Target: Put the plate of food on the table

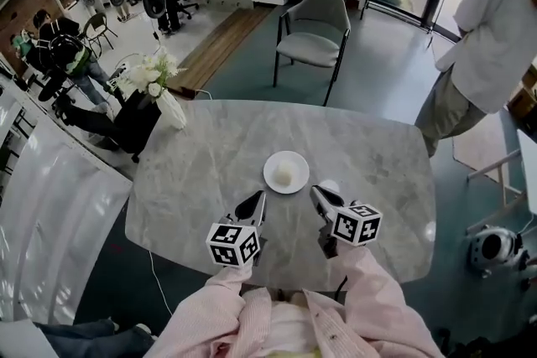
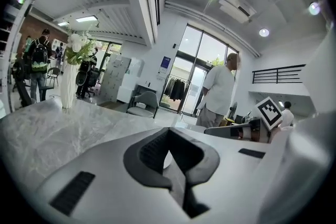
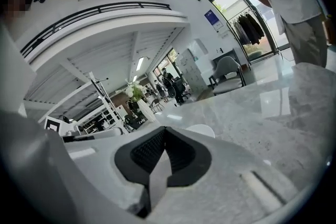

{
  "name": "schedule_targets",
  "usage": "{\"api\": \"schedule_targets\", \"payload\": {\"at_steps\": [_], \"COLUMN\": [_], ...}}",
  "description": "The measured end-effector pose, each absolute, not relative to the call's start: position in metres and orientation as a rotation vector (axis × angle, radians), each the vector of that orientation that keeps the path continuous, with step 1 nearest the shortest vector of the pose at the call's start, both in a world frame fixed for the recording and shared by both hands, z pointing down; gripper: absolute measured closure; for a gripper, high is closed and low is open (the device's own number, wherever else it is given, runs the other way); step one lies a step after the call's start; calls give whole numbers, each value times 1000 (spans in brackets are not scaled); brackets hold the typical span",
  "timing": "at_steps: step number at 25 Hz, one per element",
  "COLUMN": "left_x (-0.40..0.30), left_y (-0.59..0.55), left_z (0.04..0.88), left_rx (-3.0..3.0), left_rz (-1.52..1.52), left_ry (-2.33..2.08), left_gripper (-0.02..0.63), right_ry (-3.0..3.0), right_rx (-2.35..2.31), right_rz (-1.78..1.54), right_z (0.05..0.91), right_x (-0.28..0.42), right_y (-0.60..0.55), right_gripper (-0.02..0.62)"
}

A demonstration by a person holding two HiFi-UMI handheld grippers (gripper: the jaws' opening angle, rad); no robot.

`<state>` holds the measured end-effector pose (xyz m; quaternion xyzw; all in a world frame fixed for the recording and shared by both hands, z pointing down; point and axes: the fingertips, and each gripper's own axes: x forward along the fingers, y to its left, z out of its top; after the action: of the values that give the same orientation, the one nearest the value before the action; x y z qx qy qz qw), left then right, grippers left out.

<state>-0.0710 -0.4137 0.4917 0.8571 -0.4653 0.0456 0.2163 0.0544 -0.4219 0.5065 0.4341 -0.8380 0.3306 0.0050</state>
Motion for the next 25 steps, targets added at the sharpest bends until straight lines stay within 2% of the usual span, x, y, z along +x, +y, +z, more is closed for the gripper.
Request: {"api": "schedule_targets", "payload": {"at_steps": [14,25], "left_x": [-93,-107], "left_y": [-397,-396], "left_z": [430,415], "left_rx": [2531,2541], "left_rz": [10,-15], "left_ry": [-1410,-1511], "left_gripper": [614,614], "right_ry": [-2877,-2905], "right_rx": [1357,1432], "right_rz": [665,588], "right_z": [430,418], "right_x": [60,72], "right_y": [-401,-398], "right_gripper": [591,591]}}
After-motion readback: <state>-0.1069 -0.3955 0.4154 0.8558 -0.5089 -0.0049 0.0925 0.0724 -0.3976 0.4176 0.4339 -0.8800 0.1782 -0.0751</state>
